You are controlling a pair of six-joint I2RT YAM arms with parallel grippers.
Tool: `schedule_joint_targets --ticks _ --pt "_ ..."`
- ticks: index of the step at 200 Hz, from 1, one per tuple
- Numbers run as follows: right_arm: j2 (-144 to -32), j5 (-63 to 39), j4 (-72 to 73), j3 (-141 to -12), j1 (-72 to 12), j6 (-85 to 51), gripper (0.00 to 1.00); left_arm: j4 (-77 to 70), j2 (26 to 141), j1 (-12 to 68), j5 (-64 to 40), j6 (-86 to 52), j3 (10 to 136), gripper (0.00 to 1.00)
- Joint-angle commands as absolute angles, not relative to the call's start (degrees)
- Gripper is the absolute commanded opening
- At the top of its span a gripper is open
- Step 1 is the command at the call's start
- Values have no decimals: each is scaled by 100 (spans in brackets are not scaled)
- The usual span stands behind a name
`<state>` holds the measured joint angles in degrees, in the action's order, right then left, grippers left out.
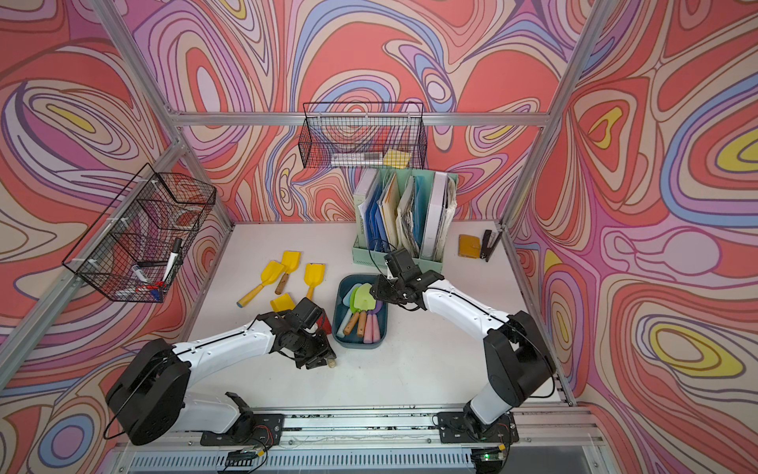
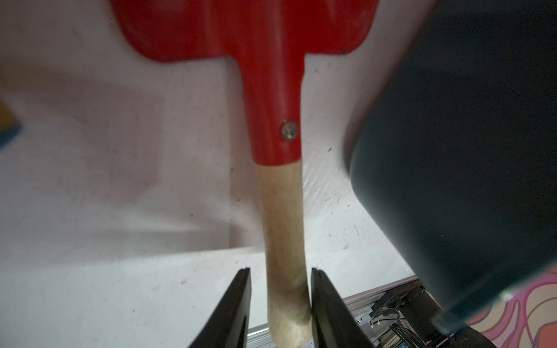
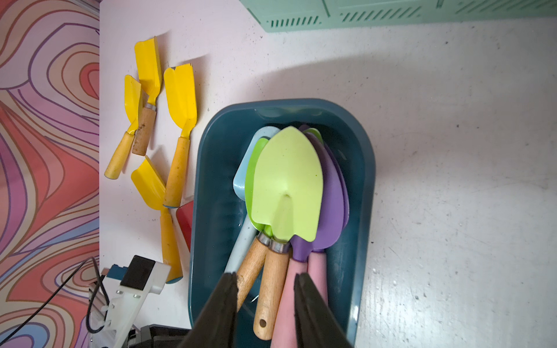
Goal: Put the shovel into the storage box
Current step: Pick up the shovel from the center of the board.
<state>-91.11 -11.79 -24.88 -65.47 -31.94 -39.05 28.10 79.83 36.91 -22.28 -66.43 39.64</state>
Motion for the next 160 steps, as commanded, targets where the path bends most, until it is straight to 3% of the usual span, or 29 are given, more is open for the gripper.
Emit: schedule_joint_targets --ticks 1,54,160 --pt "-9077 -1199 -2426 -6475 -3190 -3841 33 2768 8080 3757 -2109 -6654 3965 30" --pt "-9057 -1214 -2421 -6478 -3190 -3841 33 2885 8058 3759 -2001 -6656 3956 18" --pt "-8926 -1344 -2294 -6430 -3190 -3876 32 3600 7423 3753 -1320 -6346 4471 14"
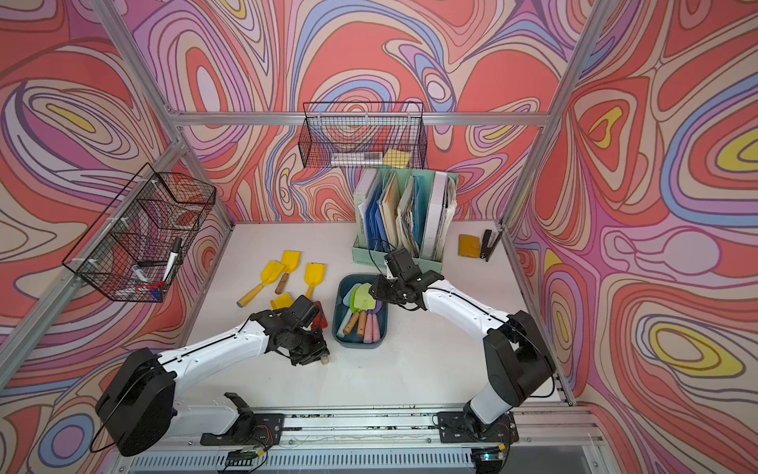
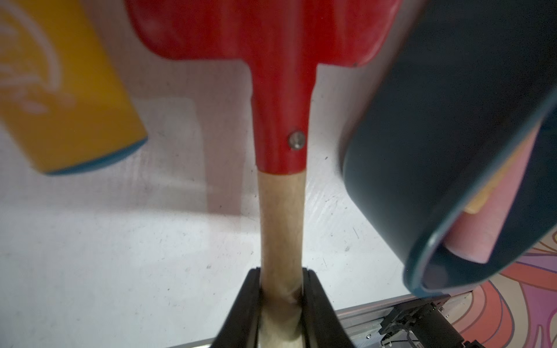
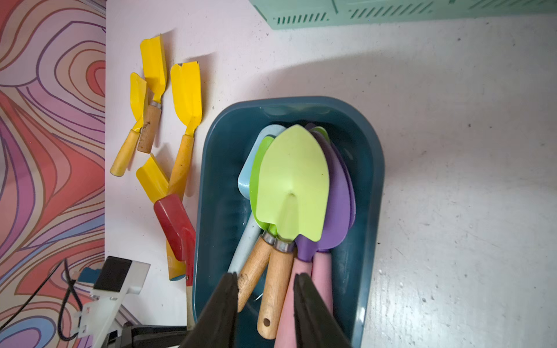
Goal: Put the shovel into the storage box
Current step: Pick up the shovel from the center of the board, then place the shovel in the storage box.
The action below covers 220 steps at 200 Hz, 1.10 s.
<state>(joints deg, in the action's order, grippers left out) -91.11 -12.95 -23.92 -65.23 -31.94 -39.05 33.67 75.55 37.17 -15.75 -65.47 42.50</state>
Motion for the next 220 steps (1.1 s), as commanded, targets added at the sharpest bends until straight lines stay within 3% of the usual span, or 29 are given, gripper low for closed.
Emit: schedule_joint_targets --ticks 1,43,71,110,220 --pt "-8923 -1345 -2294 -6423 -3190 -3880 32 3606 7421 3753 -1310 -6346 4477 14" --pt "-8782 -1400 -2230 -6337 -3189 -3890 32 3763 7295 3753 -1097 -6203 4760 14" --pt "-8757 -1981 -1864 -6311 -3190 -3837 31 3823 7251 3753 -1104 -5817 5149 14" --pt "-8852 -2715 -1264 -6343 -3208 -3918 31 3729 7371 3754 -1748 -5057 5821 13" --pt "-9246 -2933 -881 -6698 -3239 -4084 32 3251 7510 3762 -2567 -4843 5933 13"
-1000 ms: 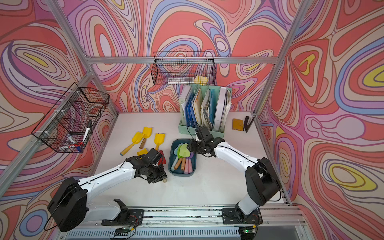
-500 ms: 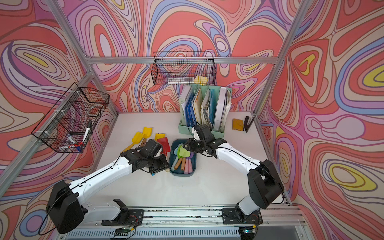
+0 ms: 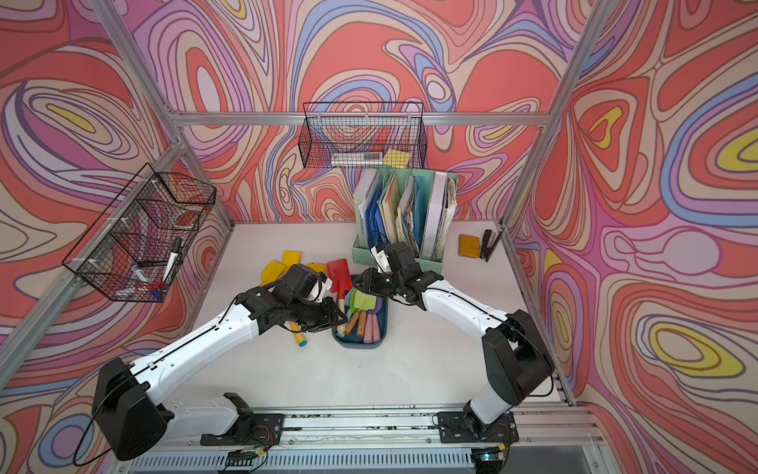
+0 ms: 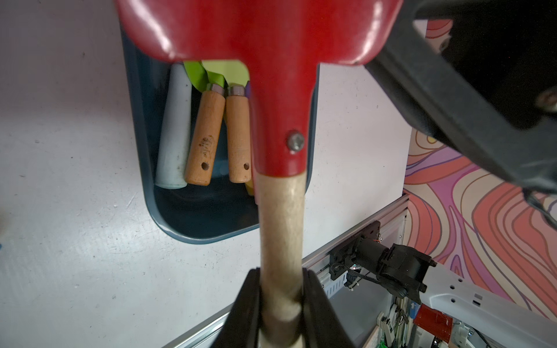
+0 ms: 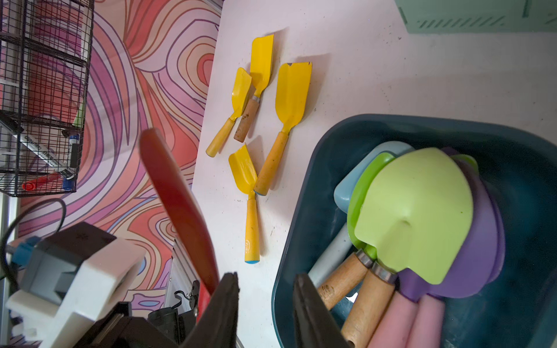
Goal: Put the shovel into the storage box
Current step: Place the shovel in the storage box.
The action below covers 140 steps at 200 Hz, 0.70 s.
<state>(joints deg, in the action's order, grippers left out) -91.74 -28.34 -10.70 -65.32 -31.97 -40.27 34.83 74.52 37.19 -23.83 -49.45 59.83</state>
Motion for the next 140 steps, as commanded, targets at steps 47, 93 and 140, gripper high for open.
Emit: schedule_joint_targets --ticks 47,93,140 --pt "-9113 -2692 -1009 -6680 -3245 -4034 32 3438 7637 3762 -2428 -4825 5972 12" --pt "-8915 -2316 -1192 -6688 -3243 -3946 31 3524 7690 3762 -2389 -4853 5994 12" --pt "-8863 -2498 -1006 -6667 -3243 -3892 31 3527 7768 3761 -2421 -4852 6020 11"
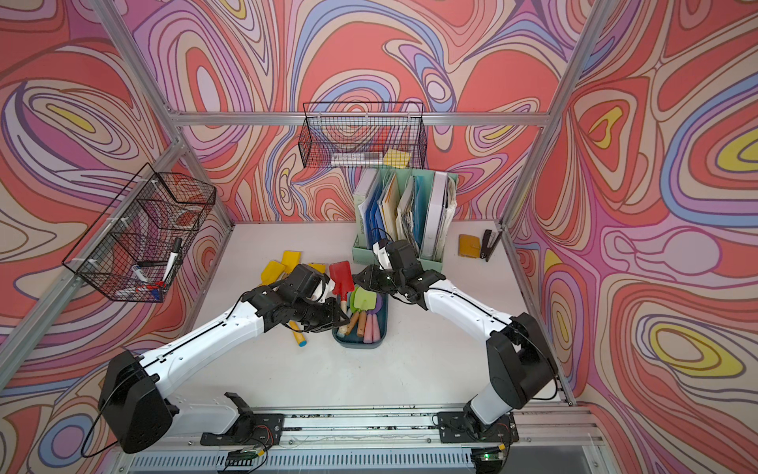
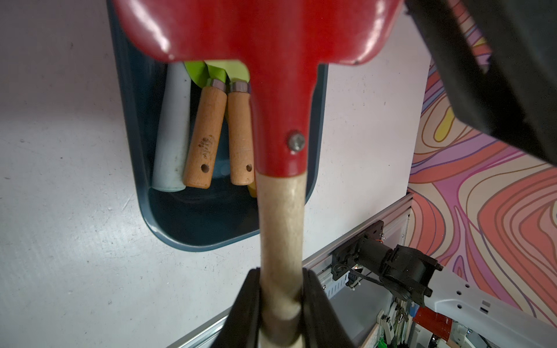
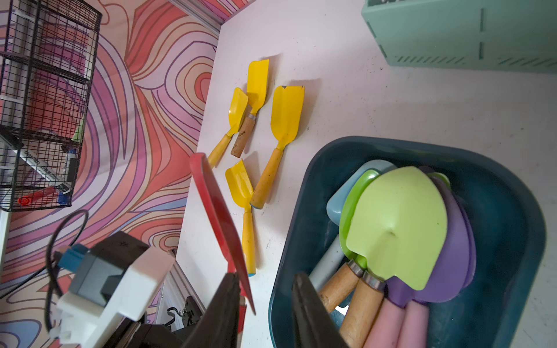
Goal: Put the shovel into the storage box
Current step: Place the shovel in the storage box.
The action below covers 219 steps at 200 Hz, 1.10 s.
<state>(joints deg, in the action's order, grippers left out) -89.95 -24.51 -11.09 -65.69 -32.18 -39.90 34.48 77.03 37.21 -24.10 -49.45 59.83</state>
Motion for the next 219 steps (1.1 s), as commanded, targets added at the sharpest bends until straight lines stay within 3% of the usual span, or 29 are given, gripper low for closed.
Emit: schedule_joint_targets --ticks 1,142,219 --pt "-8866 -2501 -1008 -6669 -3243 -3893 31 3526 7769 3761 -2423 -4852 6016 11" --pt "-9367 -2628 -938 -6794 -3322 -3952 30 3483 7901 3902 -2514 -4877 6244 11" --pt "-9446 -2540 -940 -6777 -3358 -3999 2 3436 7884 3946 -2514 -4904 6231 11"
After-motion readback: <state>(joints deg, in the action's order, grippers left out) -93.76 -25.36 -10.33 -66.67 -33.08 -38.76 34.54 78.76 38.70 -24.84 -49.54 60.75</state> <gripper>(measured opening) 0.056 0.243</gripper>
